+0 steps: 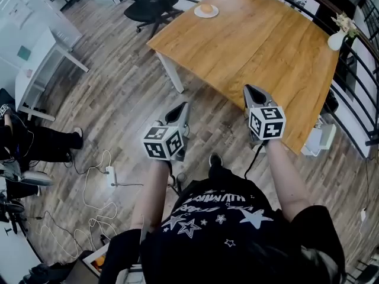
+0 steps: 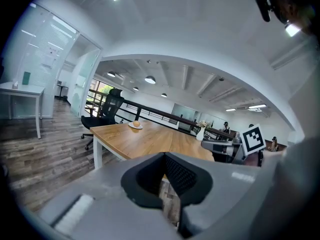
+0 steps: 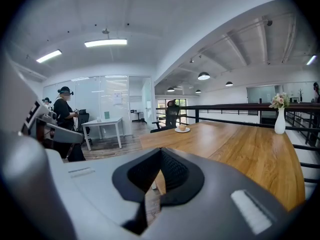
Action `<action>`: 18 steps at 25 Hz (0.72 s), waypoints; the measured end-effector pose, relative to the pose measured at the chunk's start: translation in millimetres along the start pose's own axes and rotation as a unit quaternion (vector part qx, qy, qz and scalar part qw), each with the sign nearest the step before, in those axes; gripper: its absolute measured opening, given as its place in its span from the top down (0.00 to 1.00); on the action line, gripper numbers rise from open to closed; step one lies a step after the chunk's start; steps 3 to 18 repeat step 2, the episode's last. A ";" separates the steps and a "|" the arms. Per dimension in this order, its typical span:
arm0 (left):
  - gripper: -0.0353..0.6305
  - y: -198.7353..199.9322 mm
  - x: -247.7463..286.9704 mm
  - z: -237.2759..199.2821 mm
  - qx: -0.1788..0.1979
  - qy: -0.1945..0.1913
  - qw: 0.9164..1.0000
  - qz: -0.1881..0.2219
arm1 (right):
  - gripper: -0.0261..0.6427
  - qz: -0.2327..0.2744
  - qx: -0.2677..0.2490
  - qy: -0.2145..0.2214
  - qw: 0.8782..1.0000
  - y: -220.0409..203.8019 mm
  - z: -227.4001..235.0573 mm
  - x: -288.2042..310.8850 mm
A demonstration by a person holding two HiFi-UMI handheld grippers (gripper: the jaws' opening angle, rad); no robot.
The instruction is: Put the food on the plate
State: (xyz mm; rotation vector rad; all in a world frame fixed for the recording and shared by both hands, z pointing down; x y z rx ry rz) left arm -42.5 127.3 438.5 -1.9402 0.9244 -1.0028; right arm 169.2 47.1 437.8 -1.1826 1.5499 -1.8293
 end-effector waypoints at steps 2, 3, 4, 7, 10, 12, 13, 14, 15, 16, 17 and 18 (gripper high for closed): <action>0.94 -5.8 -16.7 -1.0 -0.001 0.004 1.000 0.001 | 0.96 0.003 0.002 -0.001 1.000 -0.7 -11.0 -10.1; 0.94 -5.8 -16.7 -1.0 -0.001 0.004 1.000 0.001 | 0.96 0.003 0.002 -0.001 1.000 -0.7 -11.0 -10.1; 0.94 -5.8 -16.7 -1.0 -0.001 0.004 1.000 0.001 | 0.96 0.003 0.002 -0.001 1.000 -0.7 -11.0 -10.1; 0.94 -5.8 -16.7 -1.0 -0.001 0.004 1.000 0.001 | 0.96 0.003 0.002 -0.001 1.000 -0.7 -11.0 -10.1; 0.94 -5.8 -16.7 -1.0 -0.001 0.004 1.000 0.001 | 0.96 0.003 0.002 -0.001 1.000 -0.7 -11.0 -10.1; 0.94 -5.8 -16.7 -1.0 -0.001 0.004 1.000 0.001 | 0.96 0.003 0.002 -0.001 1.000 -0.7 -11.0 -10.1; 0.94 -5.8 -16.7 -1.0 -0.001 0.004 1.000 0.001 | 0.96 0.003 0.002 -0.001 1.000 -0.7 -11.0 -10.1; 0.94 -5.8 -16.7 -1.0 -0.001 0.004 1.000 0.001 | 0.96 0.003 0.002 -0.001 1.000 -0.7 -11.0 -10.1; 0.94 -5.8 -16.7 -1.0 -0.001 0.004 1.000 0.001 | 0.96 0.003 0.002 -0.001 1.000 -0.7 -11.0 -10.1; 0.94 -5.8 -16.7 -1.0 -0.001 0.004 1.000 0.001 | 0.96 0.003 0.002 -0.001 1.000 -0.7 -11.0 -10.1; 0.94 -5.8 -16.7 -1.0 -0.001 0.004 1.000 0.001 | 0.96 0.003 0.002 -0.001 1.000 -0.7 -11.0 -10.1; 0.94 -5.8 -16.7 -1.0 -0.001 0.004 1.000 0.001 | 0.96 0.003 0.002 -0.001 1.000 -0.7 -11.0 -10.1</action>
Point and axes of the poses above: the fingertips, and each gripper's own axes: x forward along the fingers, z to its right, y out of its top, the point moved 2 cm from there along -x, backward along the fingers, and after that the axes turned 6 degrees about -x, right-handed, at the moved point
